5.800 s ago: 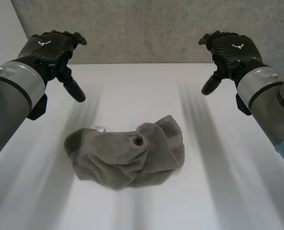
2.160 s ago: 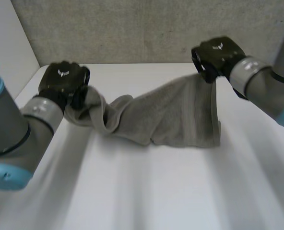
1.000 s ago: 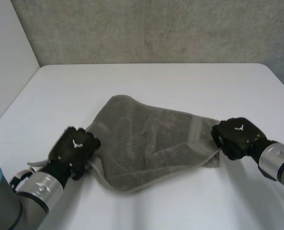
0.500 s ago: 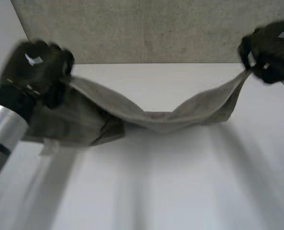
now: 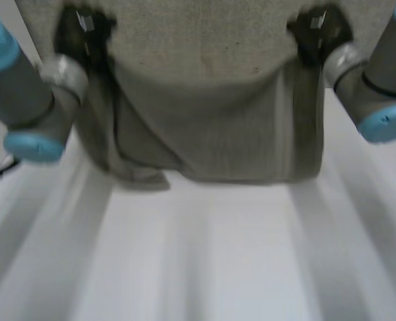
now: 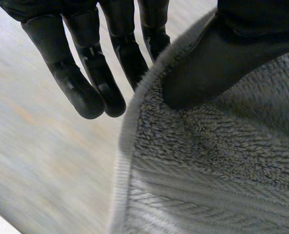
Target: Fold the towel.
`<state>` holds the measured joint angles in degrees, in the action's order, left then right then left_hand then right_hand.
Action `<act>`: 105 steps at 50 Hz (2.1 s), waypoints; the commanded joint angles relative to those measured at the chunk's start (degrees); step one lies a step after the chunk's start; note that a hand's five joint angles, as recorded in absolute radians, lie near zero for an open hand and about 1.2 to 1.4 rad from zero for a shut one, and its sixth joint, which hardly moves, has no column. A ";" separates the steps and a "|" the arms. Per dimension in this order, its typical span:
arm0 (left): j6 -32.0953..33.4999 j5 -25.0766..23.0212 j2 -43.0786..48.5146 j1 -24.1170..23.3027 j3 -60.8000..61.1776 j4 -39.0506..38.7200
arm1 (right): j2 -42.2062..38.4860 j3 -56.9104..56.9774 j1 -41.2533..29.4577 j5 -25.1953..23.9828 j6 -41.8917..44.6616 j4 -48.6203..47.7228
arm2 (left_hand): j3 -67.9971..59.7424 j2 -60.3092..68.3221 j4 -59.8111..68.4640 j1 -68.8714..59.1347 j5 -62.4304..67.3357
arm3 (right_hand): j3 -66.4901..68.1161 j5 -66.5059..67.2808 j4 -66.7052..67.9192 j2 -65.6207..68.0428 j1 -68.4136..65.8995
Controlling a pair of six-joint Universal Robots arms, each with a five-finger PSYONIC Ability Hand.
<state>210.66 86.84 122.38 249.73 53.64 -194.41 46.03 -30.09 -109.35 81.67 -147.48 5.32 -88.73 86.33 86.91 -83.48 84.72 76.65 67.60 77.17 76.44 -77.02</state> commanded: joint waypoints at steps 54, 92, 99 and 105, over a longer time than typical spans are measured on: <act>-10.53 -2.99 -18.50 1.37 64.84 -27.34 | 17.42 -68.44 11.09 -20.50 -3.08 -21.84 | 8.73 -6.33 -6.91 3.48 -14.72 | -45.54 -46.49 -46.06 -45.32 45.91; -10.53 -2.99 -17.70 2.43 65.19 -27.43 | -3.32 -45.06 7.13 -13.91 -3.17 -18.24 | 8.73 -6.33 -6.91 3.48 -14.72 | -37.98 -38.93 -38.50 -37.77 38.35; -10.62 -2.99 -17.70 2.34 65.19 -27.43 | -3.41 -44.36 7.31 -13.91 -3.34 -18.06 | 8.73 -6.33 -6.91 3.48 -14.72 | -17.45 -18.40 -17.97 -17.23 17.81; -10.53 -2.99 -17.70 2.43 65.28 -27.34 | -3.41 -44.27 7.13 -13.91 -3.34 -17.97 | 8.73 -6.33 -6.91 3.48 -14.72 | -10.39 -11.34 -10.91 -10.17 10.75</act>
<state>200.10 83.85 104.68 252.09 118.86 -221.78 42.56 -74.39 -102.12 67.80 -150.81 -12.65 -88.85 86.36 86.91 -83.48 85.03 63.25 43.80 63.42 63.26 -64.06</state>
